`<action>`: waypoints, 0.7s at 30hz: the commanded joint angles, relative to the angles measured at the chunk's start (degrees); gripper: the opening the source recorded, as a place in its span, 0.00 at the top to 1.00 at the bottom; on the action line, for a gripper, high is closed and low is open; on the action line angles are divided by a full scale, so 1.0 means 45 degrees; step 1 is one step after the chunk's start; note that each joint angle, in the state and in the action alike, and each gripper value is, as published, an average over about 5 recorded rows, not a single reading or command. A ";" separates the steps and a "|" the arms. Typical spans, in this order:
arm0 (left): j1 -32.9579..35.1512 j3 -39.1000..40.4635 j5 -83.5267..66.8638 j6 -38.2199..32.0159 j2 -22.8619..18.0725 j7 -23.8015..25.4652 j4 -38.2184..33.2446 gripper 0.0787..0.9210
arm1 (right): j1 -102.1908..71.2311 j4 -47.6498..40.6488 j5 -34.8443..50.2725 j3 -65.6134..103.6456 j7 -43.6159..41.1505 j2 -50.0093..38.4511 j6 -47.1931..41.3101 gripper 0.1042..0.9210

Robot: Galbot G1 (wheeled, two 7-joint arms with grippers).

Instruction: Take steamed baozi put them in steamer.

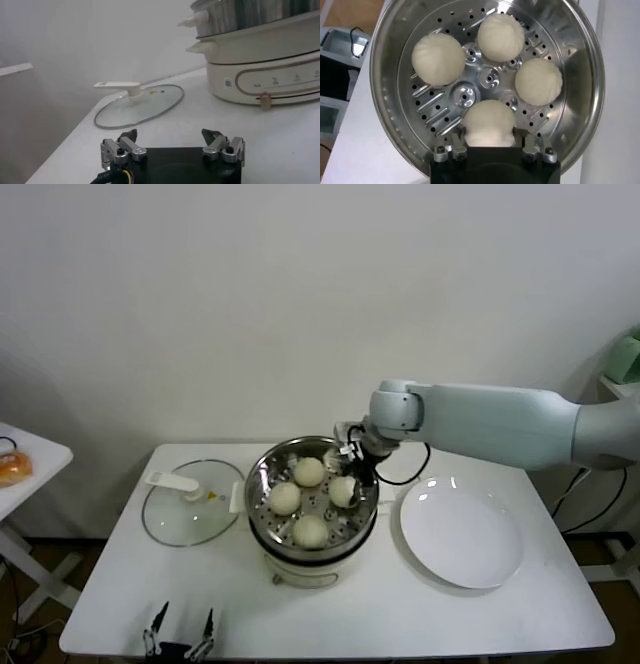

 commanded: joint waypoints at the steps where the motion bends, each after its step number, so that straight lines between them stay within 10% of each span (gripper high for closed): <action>1: 0.0120 -0.0027 0.0015 -0.0010 0.0028 0.0007 -0.0084 0.12 | 0.0172 -0.0126 -0.0210 0.0086 -0.0223 -0.0180 0.0378 0.26; 11: 0.0269 -0.0008 0.0087 0.0060 -0.0009 0.0006 -0.0474 0.12 | 0.1613 0.0698 0.0161 0.1670 0.1419 -0.2991 0.0107 0.12; 21: -0.0052 0.0098 -0.0016 0.0173 -0.0009 -0.0028 -0.0583 0.12 | -0.6350 0.3648 0.0152 1.0801 0.6804 -0.7800 0.1187 0.12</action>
